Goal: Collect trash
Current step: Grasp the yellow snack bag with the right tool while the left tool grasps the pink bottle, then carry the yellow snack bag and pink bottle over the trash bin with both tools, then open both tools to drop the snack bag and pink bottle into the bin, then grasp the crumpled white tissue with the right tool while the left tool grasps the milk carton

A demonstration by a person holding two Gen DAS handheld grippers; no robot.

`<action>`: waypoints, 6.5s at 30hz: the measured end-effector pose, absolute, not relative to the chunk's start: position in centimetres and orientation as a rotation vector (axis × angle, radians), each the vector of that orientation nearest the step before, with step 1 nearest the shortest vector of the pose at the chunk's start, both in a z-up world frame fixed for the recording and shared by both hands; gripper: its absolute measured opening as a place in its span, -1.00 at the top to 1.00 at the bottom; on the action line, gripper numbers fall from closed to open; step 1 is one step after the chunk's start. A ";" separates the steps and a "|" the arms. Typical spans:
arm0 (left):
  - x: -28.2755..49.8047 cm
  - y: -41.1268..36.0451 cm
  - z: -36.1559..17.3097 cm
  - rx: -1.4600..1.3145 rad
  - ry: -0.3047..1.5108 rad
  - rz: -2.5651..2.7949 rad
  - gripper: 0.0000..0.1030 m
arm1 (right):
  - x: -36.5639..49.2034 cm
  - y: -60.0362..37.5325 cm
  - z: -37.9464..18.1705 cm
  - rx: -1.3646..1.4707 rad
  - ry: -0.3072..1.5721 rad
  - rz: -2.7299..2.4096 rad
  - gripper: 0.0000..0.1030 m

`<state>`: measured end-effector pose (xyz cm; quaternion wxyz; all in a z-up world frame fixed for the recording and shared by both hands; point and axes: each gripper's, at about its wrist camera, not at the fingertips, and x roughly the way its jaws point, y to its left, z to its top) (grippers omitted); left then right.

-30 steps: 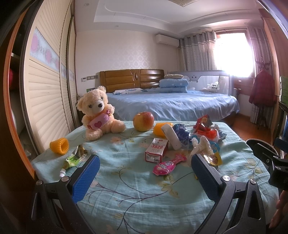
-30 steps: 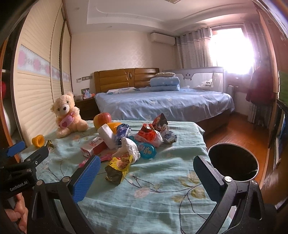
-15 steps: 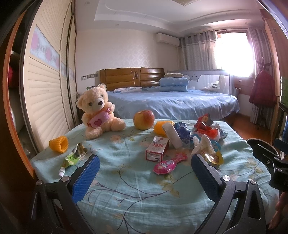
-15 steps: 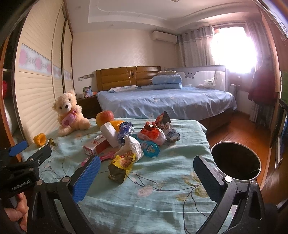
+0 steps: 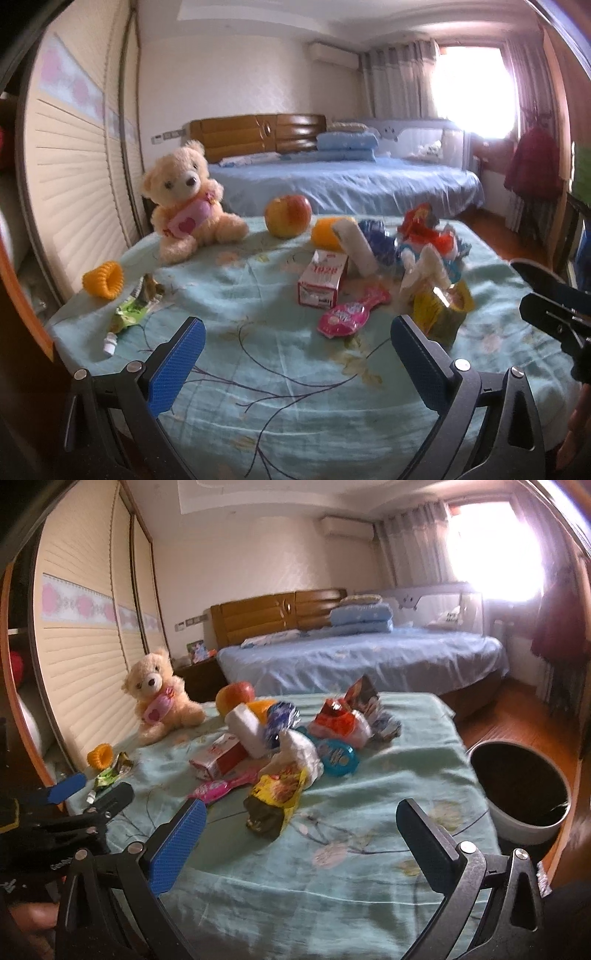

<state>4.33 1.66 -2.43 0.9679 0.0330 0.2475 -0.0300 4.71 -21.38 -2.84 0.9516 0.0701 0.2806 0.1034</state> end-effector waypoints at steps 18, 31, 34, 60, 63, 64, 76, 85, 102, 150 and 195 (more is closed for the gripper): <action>15.8 1.1 -5.4 0.119 0.722 -0.185 -0.72 | 11.4 -20.1 -7.8 0.205 0.838 0.274 0.10; 18.8 -1.4 -7.0 0.195 0.783 -0.241 0.20 | 12.8 -20.3 -8.8 0.232 0.884 0.320 0.99; 18.3 -1.3 -6.9 0.185 0.765 -0.237 0.22 | 12.2 -20.8 -8.5 0.228 0.873 0.319 0.99; 12.1 -7.2 -2.4 0.123 0.695 -0.446 0.26 | 8.7 -30.7 -7.2 0.304 0.804 0.155 0.99; 12.2 -8.9 -2.2 0.138 0.694 -0.473 0.26 | 8.4 -32.3 -7.1 0.313 0.799 0.126 0.99; 12.2 -9.3 -2.2 0.142 0.695 -0.480 0.26 | 8.3 -32.9 -7.2 0.317 0.798 0.116 0.99; 14.4 -15.6 -3.1 0.191 0.726 -0.550 0.27 | 7.8 -39.4 -6.8 0.344 0.782 0.002 0.99; 16.6 -20.5 -4.1 0.217 0.746 -0.592 0.27 | 8.7 -43.5 -7.5 0.359 0.805 -0.071 0.99; 21.1 -26.5 -5.7 0.220 0.791 -0.624 0.29 | 11.0 -48.1 -8.4 0.365 0.838 -0.149 0.99; 16.6 -18.3 -5.5 0.107 0.781 -0.465 -0.28 | 11.5 -43.2 -7.5 0.401 0.822 -0.040 -0.70; 20.6 -1.3 -5.0 0.019 0.819 -0.020 -0.57 | 17.2 -25.6 -8.2 0.353 0.871 0.243 -0.76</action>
